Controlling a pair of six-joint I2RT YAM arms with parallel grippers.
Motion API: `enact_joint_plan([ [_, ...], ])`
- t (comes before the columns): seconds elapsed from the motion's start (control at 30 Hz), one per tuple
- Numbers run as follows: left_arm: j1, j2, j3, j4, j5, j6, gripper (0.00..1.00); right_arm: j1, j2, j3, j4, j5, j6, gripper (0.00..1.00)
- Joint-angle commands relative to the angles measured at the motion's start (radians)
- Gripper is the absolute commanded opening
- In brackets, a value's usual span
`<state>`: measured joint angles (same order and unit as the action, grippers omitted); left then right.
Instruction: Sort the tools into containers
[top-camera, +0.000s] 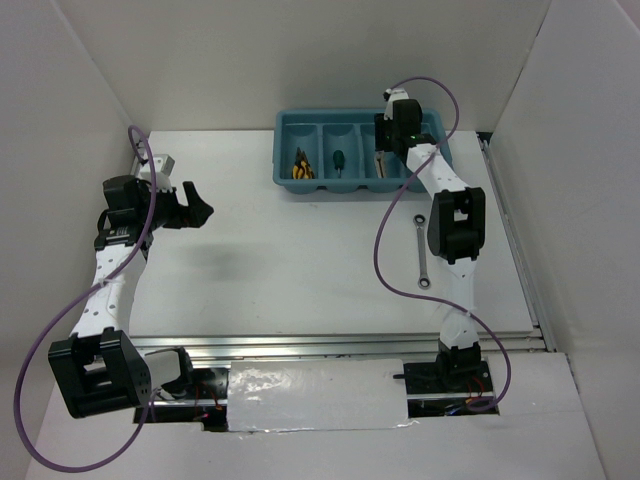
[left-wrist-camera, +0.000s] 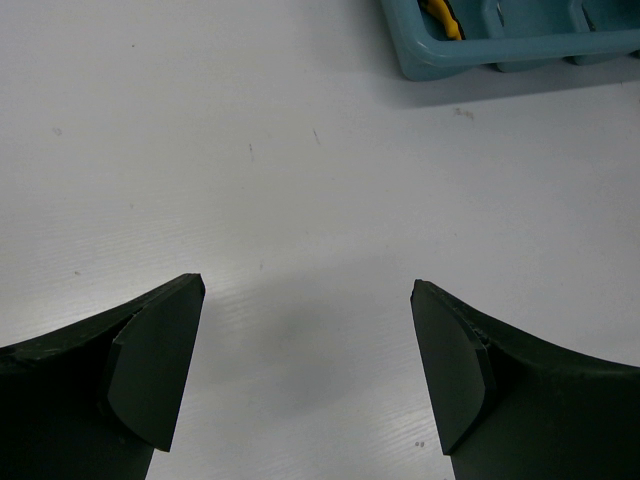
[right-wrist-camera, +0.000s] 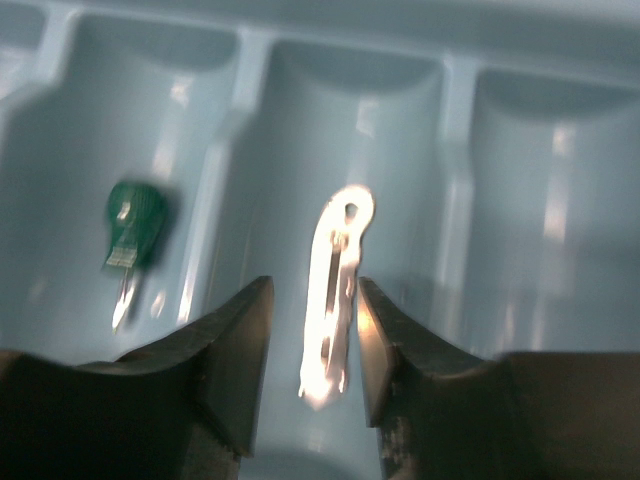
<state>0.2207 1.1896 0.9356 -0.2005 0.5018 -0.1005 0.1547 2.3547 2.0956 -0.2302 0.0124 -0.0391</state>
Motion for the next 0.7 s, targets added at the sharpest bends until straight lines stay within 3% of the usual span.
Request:
enact_joint_plan([
  [0.0,-0.001,-0.022,0.035,0.045,0.009,0.019,0.99,-0.053,-0.245,-0.082,-0.109,-0.078,0.065,0.46],
  [0.07,-0.004,-0.03,0.029,0.064,0.009,0.013,0.99,-0.067,-0.389,-0.211,-0.187,-0.101,0.096,0.4],
  [0.27,-0.037,-0.041,-0.001,0.095,0.0,0.028,0.99,-0.109,-0.67,-0.538,-0.368,-0.085,0.105,0.39],
  [0.4,-0.053,-0.041,-0.007,0.099,-0.003,0.041,0.99,-0.139,-0.704,-0.63,-0.501,-0.101,0.123,0.4],
  [0.53,-0.063,-0.033,-0.008,0.11,0.0,0.03,0.99,-0.18,-0.736,-0.791,-0.494,-0.115,0.111,0.46],
  [0.57,-0.064,-0.03,-0.004,0.108,-0.002,0.03,0.99,-0.184,-0.738,-0.815,-0.488,-0.103,0.108,0.51],
  [0.67,-0.069,-0.033,-0.007,0.115,-0.005,0.024,0.99,-0.201,-0.716,-0.845,-0.477,-0.088,0.108,0.52],
])
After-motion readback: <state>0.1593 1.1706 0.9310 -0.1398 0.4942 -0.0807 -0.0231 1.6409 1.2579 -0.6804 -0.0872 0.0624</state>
